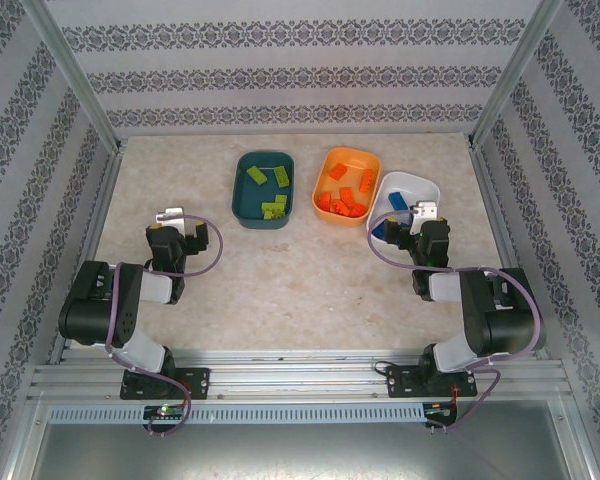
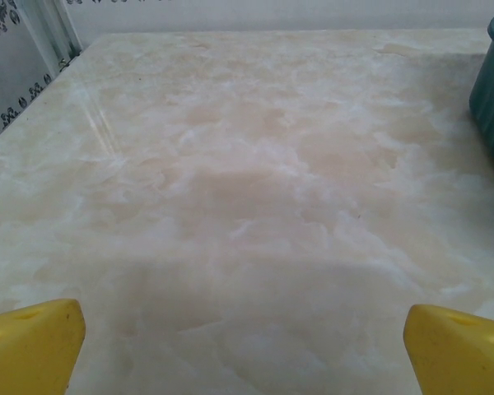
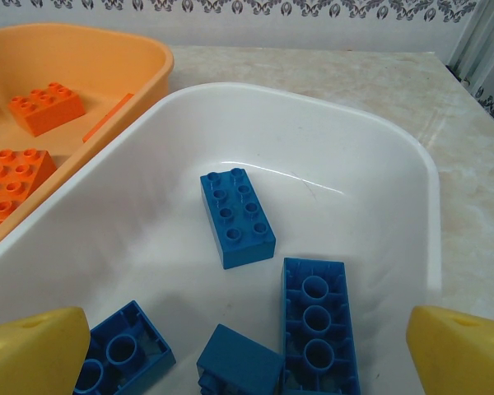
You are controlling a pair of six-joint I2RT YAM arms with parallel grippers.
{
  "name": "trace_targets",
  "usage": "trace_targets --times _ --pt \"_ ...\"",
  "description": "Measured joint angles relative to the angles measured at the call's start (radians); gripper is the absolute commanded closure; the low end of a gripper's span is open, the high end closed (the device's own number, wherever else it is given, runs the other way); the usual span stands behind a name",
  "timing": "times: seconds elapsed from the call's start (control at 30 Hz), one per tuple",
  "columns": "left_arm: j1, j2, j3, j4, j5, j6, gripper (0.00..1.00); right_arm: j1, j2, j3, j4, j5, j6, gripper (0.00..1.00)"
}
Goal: Sort the legos into containers by color
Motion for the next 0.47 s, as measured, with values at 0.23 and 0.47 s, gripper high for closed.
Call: trace_targets --times 0.23,0.47 --pt "0.0 0.0 0.0 0.0 0.0 -0.001 0.0 0.0 0.0 0.0 0.0 0.0 0.0 0.02" --pt "0.0 0.0 0.0 0.0 0.0 -0.001 0.0 0.0 0.001 0.002 0.0 -0.016 0.0 0.02"
